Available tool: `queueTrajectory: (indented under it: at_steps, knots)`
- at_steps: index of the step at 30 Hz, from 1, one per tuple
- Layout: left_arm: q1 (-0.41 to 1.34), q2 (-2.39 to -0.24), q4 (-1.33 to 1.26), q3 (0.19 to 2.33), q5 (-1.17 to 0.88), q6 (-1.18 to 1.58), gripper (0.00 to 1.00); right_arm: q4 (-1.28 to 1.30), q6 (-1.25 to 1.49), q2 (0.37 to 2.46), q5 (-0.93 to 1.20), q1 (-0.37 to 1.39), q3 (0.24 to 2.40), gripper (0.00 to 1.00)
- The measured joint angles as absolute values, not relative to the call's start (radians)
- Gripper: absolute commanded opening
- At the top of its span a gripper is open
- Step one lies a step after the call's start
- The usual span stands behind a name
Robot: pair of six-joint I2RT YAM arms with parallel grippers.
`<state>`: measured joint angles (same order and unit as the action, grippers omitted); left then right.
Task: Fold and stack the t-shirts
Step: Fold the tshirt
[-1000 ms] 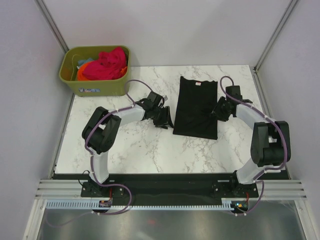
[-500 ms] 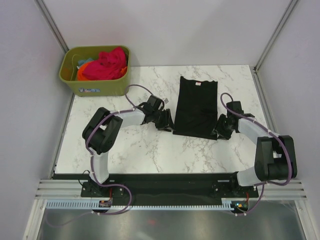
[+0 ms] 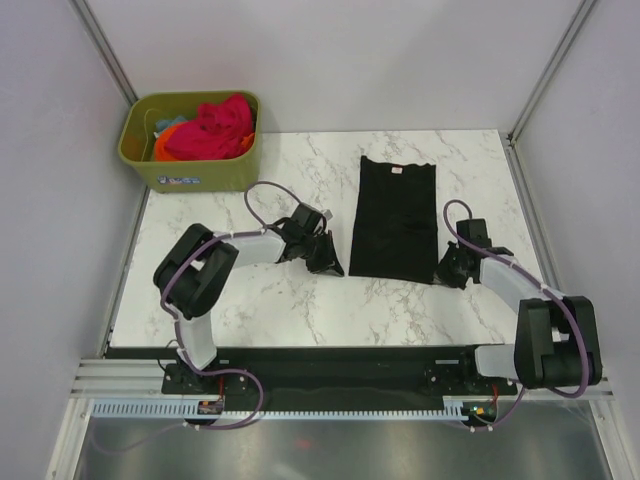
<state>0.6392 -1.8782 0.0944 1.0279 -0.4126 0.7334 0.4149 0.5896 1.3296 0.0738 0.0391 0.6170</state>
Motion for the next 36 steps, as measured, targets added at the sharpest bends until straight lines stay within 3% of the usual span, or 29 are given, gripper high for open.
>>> queueTrajectory:
  at_steps: [3, 6, 10, 12, 16, 26, 29, 31, 33, 36]
  knots:
    - [0.665, -1.819, 0.100, 0.991, -0.383, 0.760, 0.42, 0.434, 0.595, 1.271, 0.069, 0.039, 0.579, 0.00]
    - [0.682, -1.764, 0.102, 0.969, -0.359, 0.779, 0.44, 0.445, 0.604, 1.222, 0.070, 0.039, 0.538, 0.01]
    - [0.697, -1.719, 0.094, 0.965, -0.342, 0.799, 0.49, 0.449, 0.630, 1.192, 0.068, 0.039, 0.518, 0.39]
    - [0.707, -1.717, 0.075, 0.961, -0.342, 0.813, 0.50, 0.450, 0.643, 1.184, 0.068, 0.040, 0.520, 0.48]
    - [0.734, -1.722, 0.041, 0.941, -0.343, 0.852, 0.52, 0.479, 0.686, 1.150, 0.052, 0.039, 0.519, 0.50]
    - [0.763, -1.843, -0.087, 0.934, -0.349, 0.965, 0.50, 0.472, 0.787, 1.088, 0.000, 0.039, 0.485, 0.44]
    - [0.764, -1.848, -0.101, 0.934, -0.342, 0.981, 0.47, 0.464, 0.799, 1.085, -0.015, 0.039, 0.463, 0.38]
    - [0.764, -1.851, -0.102, 0.934, -0.336, 0.987, 0.42, 0.458, 0.805, 1.071, -0.025, 0.039, 0.452, 0.25]
    - [0.765, -1.854, -0.102, 0.934, -0.326, 0.995, 0.26, 0.451, 0.814, 1.054, -0.031, 0.039, 0.434, 0.07]
    - [0.765, -1.864, -0.099, 0.934, -0.311, 1.003, 0.03, 0.448, 0.815, 1.039, -0.036, 0.039, 0.426, 0.00]
